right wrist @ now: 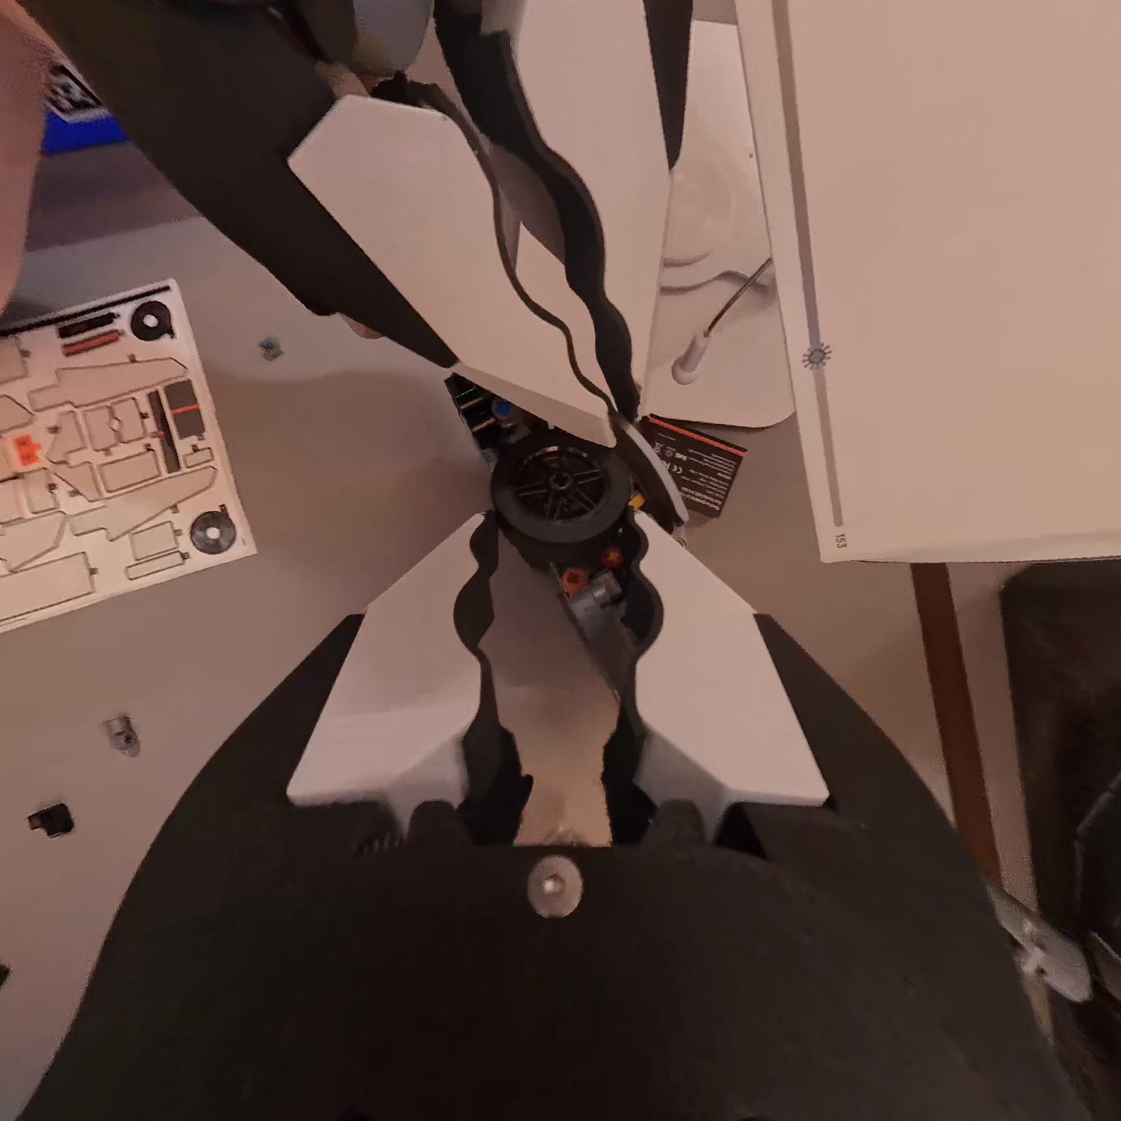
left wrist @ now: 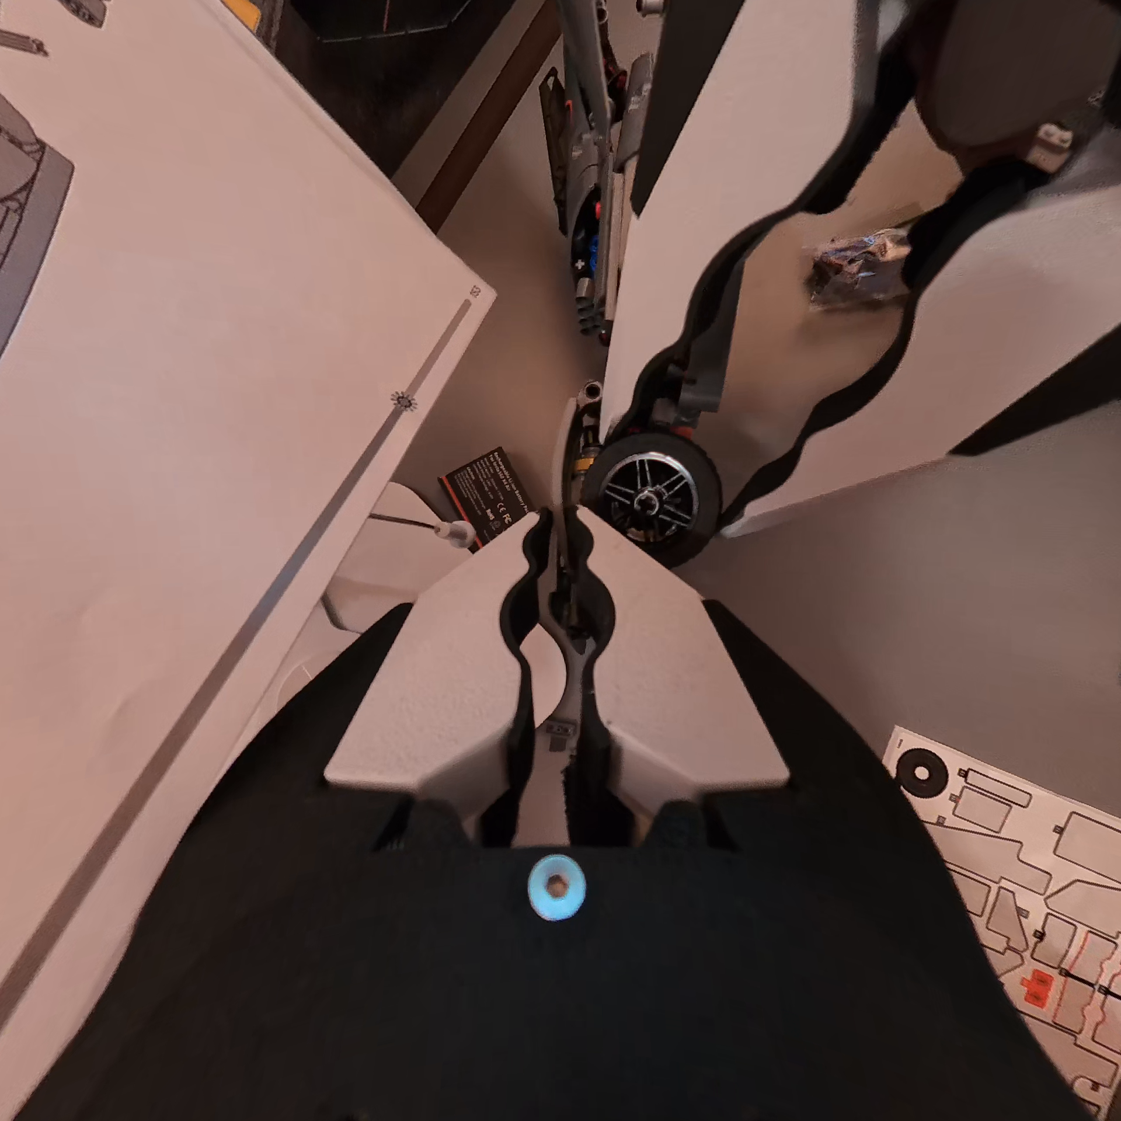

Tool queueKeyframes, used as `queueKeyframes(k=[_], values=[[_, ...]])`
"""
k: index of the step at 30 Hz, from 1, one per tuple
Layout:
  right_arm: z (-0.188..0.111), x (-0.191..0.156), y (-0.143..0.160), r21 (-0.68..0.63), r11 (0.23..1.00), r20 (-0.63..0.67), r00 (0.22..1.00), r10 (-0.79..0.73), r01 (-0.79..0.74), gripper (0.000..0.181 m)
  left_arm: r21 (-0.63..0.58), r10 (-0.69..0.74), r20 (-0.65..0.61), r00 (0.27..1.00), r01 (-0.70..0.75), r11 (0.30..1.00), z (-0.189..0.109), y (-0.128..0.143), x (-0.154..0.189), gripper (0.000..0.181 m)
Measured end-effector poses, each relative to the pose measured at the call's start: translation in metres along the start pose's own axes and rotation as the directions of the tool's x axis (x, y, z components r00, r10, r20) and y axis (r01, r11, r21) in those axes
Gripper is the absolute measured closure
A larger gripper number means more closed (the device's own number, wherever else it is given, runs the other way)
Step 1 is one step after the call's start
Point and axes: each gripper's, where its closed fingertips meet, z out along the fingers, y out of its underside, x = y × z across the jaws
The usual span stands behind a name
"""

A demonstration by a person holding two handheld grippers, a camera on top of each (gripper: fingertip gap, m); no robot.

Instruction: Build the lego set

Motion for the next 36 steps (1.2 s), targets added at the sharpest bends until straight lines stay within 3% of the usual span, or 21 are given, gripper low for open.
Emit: queueKeyframes(k=[10, 20, 26, 27, 28, 31, 36], values=[[-0.01, -0.005, -0.012, 0.139, 0.956, 0.253, 0.943, 0.216, -0.257, 0.143, -0.014, -0.016, -0.028, 0.999, 0.015, 1.0, 0.0, 0.005, 0.0, 0.168], [-0.007, -0.005, -0.007, 0.112, 0.974, 0.204, 0.964, 0.172, -0.197, 0.143, -0.01, -0.02, -0.024, 1.0, 0.02, 1.0, 0.001, 0.004, -0.001, 0.171], [-0.011, -0.006, -0.013, 0.129, 0.955, 0.253, 0.94, 0.229, -0.268, 0.145, -0.019, -0.02, -0.031, 0.999, 0.019, 1.0, 0.001, 0.006, 0.0, 0.167], [-0.012, -0.003, -0.013, 0.135, 0.949, 0.249, 0.937, 0.246, -0.285, 0.172, -0.018, -0.022, -0.038, 0.999, 0.021, 1.0, 0.001, 0.006, 0.001, 0.164], [-0.014, 0.002, -0.013, 0.148, 0.942, 0.248, 0.933, 0.26, -0.301, 0.181, -0.013, -0.025, -0.056, 0.998, 0.024, 1.0, 0.001, 0.005, 0.003, 0.162], [-0.017, -0.001, -0.014, 0.154, 0.927, 0.315, 0.906, 0.282, -0.342, 0.181, -0.01, -0.03, -0.07, 0.997, 0.029, 1.0, 0.001, 0.004, 0.005, 0.161], [-0.012, -0.001, -0.007, 0.124, 0.961, 0.182, 0.958, 0.223, -0.247, 0.167, -0.014, -0.035, -0.057, 0.998, 0.034, 0.999, 0.005, 0.004, 0.003, 0.166]])
